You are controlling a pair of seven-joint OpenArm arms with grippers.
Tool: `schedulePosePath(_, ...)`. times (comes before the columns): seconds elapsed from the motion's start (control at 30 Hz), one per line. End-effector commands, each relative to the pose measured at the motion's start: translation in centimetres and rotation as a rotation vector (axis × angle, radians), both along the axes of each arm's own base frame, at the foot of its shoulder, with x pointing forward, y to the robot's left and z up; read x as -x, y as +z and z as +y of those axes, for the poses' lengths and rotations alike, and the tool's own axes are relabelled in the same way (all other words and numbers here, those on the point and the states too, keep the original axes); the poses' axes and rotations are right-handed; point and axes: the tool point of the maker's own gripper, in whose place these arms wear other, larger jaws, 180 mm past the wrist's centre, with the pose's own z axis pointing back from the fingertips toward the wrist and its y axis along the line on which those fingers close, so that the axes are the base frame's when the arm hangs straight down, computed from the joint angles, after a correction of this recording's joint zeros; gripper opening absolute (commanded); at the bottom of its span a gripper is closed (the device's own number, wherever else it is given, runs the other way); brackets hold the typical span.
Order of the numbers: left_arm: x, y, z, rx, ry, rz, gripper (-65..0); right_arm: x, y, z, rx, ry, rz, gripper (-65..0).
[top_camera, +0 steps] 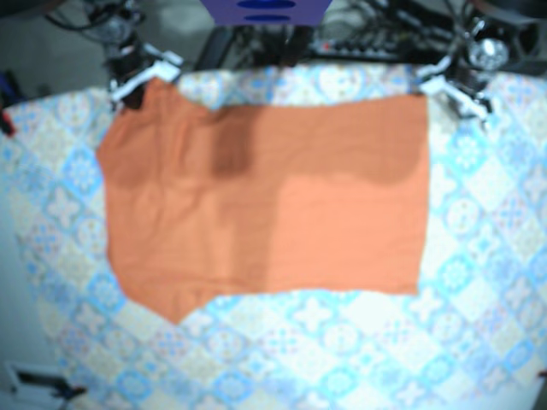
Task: Fold the T-shirt properly
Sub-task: 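Pinch the shoulder corners with both grippers and draw them inward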
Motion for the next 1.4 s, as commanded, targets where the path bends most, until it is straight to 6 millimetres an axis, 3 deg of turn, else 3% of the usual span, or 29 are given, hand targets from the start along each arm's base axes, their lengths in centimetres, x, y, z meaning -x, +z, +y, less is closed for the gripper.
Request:
schedulePosePath(0.0,-0.5,0.5,1.1,-0.039,0.001,-0.017,-38.1,0.2,0.1,-0.3,0.006,0.0,0.006,-65.0)
schedulePosePath(0.23,-0.4,-1.8,-0.3,-0.019,-0.016,0.023,-38.1,0.2,0.1,-0.3,0.006,0.0,0.006,-65.0)
schedulePosePath(0.57,-0.4,-2.8,-2.9,0.022,-0.045,0.032,-38.1,0.2,0.1,-0.3,0.005,0.001,0.004,-65.0)
schedulePosePath(0.73,0.9,-3.7,-4.7,0.049,-0.08,0.069,-38.1,0.2,0.1,-0.4,0.007,-0.002,0.004,-65.0)
schedulePosePath(1.03,1.6,-4.2,-6.3,0.074,-0.111,0.091,-38.1,0.2,0.1,-0.4,0.007,-0.002,0.004,-65.0)
schedulePosePath(1.37,0.5,-3.1,-8.4,0.124,-0.128,0.046,-38.1,0.2,0.1,-0.1,0.004,0.003,0.006,-65.0)
